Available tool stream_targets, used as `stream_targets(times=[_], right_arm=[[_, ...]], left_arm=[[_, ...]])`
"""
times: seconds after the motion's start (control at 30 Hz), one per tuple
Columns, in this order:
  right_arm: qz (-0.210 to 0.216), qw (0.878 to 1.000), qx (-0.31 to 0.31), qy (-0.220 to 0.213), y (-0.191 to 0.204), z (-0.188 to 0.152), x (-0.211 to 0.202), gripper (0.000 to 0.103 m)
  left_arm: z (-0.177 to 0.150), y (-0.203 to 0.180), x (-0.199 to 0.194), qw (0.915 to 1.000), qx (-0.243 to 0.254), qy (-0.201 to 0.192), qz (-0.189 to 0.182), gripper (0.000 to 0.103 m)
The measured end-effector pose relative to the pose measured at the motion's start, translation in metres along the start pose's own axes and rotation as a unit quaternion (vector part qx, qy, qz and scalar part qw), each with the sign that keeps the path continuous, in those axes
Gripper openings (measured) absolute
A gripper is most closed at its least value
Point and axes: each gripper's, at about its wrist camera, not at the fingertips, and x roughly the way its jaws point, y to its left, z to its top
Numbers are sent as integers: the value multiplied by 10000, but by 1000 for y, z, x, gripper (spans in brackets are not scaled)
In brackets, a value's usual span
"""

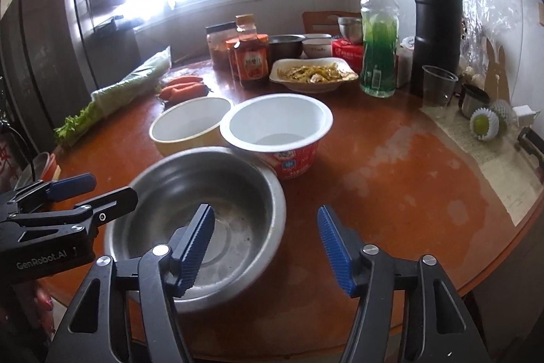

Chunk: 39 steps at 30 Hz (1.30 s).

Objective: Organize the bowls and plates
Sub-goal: 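Move both grippers to the large steel bowl and grasp its rim, then carry the steel bowl with both grippers and set it down, opening both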

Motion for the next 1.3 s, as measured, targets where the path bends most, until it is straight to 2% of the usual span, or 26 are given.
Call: stream_targets(times=[0.23, 0.33, 0.37, 0.4, 0.5, 0.6, 0.87, 1.13, 1.3], right_arm=[[11, 9999, -28, 132, -1, -6, 11, 47], [94, 9998, -112, 144, 3, -6, 13, 41], [183, 9997, -129, 138, 4, -6, 13, 39], [239, 9995, -128, 134, 5, -6, 13, 38], [212, 9995, -223, 119, 10, -6, 13, 36], [305, 9992, -211, 125, 12, -6, 12, 34], [415, 9985, -348, 89, 34, -3, 4, 34], [697, 9954, -657, 68, 79, 2, -1, 34], [842, 9931, -800, 155, 104, -1, 2, 34]], left_arm=[[-4, -2, 17, 9997, -41, 210, -118, 76], [-4, -2, 21, 9993, -104, 238, -282, 76], [-5, -2, 23, 9990, -125, 256, -336, 73], [-5, -2, 25, 9988, -145, 278, -375, 64], [-5, -1, 32, 9977, -218, 383, -521, 48], [-7, -1, 33, 9971, -239, 370, -626, 39], [-9, 17, 8, 9978, -316, 181, -557, 38], [-18, 58, -24, 9986, -471, 4, -252, 38], [-28, 80, -29, 9982, -578, 18, -186, 38]])
